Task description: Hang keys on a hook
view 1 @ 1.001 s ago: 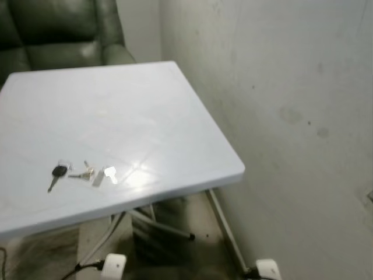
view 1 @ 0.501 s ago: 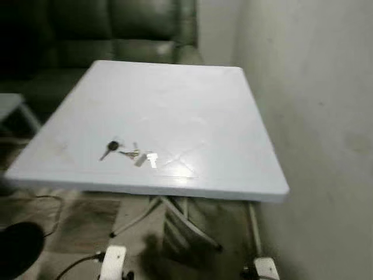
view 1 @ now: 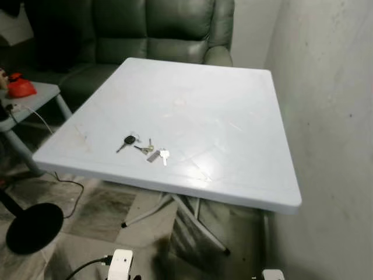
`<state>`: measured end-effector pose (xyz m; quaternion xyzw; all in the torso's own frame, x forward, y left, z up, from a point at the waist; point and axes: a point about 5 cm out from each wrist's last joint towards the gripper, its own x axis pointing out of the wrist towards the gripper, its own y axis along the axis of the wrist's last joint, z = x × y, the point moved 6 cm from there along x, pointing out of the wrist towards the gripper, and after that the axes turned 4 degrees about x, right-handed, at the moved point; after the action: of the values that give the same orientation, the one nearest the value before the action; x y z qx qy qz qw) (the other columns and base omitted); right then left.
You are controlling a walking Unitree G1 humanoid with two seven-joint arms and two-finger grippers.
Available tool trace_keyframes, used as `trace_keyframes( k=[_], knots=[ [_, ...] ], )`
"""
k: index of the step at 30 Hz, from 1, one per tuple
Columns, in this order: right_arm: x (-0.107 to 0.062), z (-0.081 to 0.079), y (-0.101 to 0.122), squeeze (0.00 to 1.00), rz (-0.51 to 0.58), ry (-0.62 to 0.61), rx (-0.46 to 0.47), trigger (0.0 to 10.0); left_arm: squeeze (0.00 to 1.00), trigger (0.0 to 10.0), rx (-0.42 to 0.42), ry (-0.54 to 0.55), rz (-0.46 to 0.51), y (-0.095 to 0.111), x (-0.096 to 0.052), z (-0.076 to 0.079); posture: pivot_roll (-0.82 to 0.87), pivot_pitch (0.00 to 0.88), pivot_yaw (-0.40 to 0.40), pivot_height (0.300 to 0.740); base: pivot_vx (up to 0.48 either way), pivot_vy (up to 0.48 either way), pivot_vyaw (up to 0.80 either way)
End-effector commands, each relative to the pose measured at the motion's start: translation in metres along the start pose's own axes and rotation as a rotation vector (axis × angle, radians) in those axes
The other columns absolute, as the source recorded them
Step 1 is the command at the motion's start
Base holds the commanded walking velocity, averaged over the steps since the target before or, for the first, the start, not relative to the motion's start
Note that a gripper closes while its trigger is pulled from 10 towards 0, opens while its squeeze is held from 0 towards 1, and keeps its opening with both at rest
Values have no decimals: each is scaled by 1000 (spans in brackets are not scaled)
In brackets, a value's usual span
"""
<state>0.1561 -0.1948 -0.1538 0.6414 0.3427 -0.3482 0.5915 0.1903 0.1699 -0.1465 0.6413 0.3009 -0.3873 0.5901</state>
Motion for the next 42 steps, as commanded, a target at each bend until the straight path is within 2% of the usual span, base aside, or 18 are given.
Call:
trace_keyframes(
  k=[1,42],
  knots=[
    [2,-3,8,0,22,8,6,10000,0,10000,6,14,-6,-2,-1,-5,-100,0,-20,740,0,0,0],
    [1,-5,5,0,15,24,30,10000,0,10000,-10,12,-11,-3,-1,-3,-94,0,-29,740,0,433,0]
  ],
)
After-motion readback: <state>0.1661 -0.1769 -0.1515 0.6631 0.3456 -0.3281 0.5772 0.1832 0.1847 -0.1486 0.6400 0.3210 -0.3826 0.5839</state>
